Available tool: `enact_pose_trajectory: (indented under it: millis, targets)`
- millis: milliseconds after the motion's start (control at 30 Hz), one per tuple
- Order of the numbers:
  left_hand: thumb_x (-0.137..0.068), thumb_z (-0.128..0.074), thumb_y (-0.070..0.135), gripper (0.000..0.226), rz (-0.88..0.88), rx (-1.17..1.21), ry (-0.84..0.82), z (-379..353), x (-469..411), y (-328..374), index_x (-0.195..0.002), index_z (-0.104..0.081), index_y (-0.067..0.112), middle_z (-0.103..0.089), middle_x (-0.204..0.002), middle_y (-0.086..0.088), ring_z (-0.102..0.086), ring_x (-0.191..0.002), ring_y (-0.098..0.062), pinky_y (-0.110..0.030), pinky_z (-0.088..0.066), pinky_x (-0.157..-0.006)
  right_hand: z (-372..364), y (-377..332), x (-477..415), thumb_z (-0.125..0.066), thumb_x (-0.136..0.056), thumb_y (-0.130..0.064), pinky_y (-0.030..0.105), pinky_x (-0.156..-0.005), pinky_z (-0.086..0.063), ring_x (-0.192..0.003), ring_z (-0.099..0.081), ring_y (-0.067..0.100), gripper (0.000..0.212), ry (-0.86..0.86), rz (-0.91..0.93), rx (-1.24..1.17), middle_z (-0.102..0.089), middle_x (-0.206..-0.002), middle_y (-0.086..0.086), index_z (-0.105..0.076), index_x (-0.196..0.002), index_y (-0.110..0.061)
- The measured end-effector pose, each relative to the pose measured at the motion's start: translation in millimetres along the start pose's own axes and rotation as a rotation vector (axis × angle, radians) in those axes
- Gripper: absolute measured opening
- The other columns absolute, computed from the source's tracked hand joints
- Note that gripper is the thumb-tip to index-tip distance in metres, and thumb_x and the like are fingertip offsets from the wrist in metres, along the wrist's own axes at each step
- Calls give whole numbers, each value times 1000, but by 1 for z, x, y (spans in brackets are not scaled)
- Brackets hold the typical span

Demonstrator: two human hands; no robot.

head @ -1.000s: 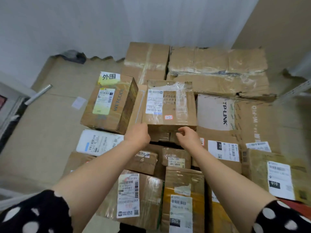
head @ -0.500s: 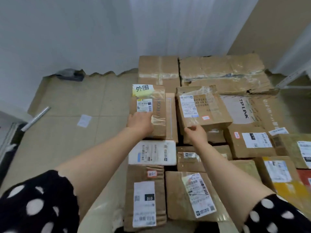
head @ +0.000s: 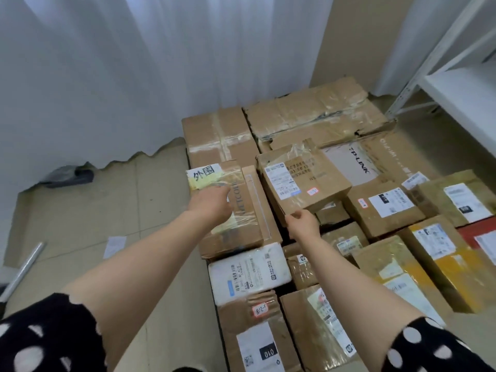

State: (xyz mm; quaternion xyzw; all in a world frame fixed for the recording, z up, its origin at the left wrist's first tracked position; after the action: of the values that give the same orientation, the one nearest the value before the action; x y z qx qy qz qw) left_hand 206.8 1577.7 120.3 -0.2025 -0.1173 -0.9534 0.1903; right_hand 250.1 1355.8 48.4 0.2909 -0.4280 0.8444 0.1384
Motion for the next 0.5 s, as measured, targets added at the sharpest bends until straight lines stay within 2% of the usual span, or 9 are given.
enact_pose_trajectory:
  millis: [200, 267, 400, 500]
  targets:
    - [-96, -40, 22, 41, -152, 52, -31, 7, -99, 41, -136, -46, 16, -54, -130, -11, -55, -112, -29, -38, -51, -85, 0, 17, -50, -50, -97, -20, 29, -80, -40, -99, -53, 23, 32, 99, -142, -119, -59, -117, 11, -52, -123, -2]
    - [-96, -40, 20, 39, -203, 86, -42, 3, -145, 55, -133, -50, 14, -56, -128, -11, -56, -108, -29, -36, -51, -80, 1, 26, -74, -50, -97, -22, 30, -82, -41, -101, -53, 25, 35, 170, -216, -179, -58, -121, 12, -50, -125, -2]
    - [-95, -39, 13, 39, -273, 151, -108, -18, -231, 77, -133, -49, 13, -55, -125, -12, -55, -105, -29, -33, -45, -73, -4, 43, -117, -54, -95, -28, 40, -98, -44, -117, -52, 35, 45, 326, -344, -267, -56, -128, 17, -47, -128, 1]
    - [-95, -40, 12, 38, -298, 157, -157, -33, -276, 88, -133, -43, 11, -54, -123, -15, -55, -104, -32, -37, -47, -74, -12, 54, -137, -56, -95, -26, 31, -91, -43, -118, -51, 32, 48, 396, -409, -395, -54, -129, 15, -43, -133, 1]
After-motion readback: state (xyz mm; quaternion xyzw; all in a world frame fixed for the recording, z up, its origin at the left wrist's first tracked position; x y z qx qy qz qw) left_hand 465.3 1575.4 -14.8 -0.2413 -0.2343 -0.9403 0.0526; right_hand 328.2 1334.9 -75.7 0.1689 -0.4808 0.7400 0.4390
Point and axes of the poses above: each hand's wrist, its own x-axis away from the middle knuckle, its own z-axis out of the back of the hand, y = z × x, the point moved 10 cm from there along -x, towards the middle knuckle
